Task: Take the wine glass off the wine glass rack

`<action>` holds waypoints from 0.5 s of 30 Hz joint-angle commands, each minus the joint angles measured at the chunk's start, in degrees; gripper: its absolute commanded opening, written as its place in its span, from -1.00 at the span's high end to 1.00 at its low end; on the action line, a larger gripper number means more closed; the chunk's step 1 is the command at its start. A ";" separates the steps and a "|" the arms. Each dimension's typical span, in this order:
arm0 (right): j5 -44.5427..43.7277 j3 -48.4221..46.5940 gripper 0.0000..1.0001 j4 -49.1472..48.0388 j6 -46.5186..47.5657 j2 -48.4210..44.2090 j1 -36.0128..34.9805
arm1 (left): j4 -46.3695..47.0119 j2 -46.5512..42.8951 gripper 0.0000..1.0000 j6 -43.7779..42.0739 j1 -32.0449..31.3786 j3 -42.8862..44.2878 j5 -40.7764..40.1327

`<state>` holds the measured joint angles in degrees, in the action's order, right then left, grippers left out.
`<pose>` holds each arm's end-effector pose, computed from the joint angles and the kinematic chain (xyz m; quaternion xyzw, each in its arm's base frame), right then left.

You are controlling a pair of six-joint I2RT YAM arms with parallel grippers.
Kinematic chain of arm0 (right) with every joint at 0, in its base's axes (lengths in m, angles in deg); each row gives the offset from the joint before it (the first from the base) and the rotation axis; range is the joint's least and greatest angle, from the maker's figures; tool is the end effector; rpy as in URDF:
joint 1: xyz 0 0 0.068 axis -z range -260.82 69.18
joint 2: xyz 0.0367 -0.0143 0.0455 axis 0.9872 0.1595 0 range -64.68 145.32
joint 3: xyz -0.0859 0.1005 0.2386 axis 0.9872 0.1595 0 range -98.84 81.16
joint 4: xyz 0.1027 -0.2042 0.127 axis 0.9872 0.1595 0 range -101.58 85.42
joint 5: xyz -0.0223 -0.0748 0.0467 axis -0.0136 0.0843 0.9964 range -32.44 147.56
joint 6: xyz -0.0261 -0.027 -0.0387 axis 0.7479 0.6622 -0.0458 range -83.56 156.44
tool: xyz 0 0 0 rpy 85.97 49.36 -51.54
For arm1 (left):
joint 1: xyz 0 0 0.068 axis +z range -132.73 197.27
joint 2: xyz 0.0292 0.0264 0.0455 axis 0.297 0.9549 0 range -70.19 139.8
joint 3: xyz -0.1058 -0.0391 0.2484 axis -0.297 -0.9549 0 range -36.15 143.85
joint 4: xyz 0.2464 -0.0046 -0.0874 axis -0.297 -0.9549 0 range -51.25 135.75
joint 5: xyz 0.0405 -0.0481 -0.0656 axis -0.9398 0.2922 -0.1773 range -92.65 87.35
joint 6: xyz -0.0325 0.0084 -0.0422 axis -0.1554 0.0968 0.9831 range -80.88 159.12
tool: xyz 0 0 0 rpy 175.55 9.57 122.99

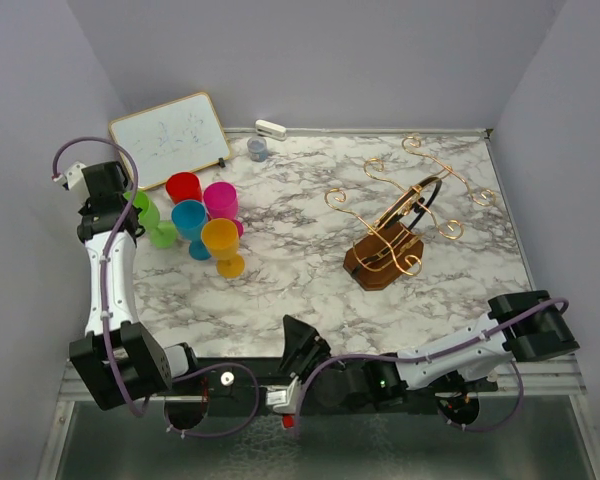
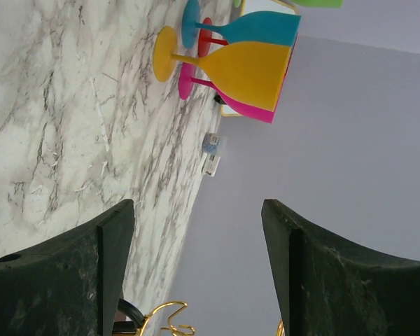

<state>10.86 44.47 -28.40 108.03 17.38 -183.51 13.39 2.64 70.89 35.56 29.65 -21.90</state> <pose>-0.0373 0.2835 0.1957 -0.7781 0.2416 -0.2026 0.5432 0.2582 0.0977 0.3271 -0.4418 0.7774 0.1006 0.4363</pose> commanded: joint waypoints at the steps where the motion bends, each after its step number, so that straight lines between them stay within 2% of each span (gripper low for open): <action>1: -2.83 -3.18 -0.46 4.67 -4.20 0.75 -0.40 | 4.99 -5.60 1.00 -0.65 0.09 -3.46 3.30; 15: -7.03 -4.62 -0.45 9.02 -10.94 -1.30 -0.41 | 6.41 -2.40 0.94 -2.08 -0.10 -8.47 4.67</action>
<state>6.49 40.40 -20.99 99.85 17.64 -183.51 17.36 -0.98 69.60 35.58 21.14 -18.84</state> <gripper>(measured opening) 0.729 0.028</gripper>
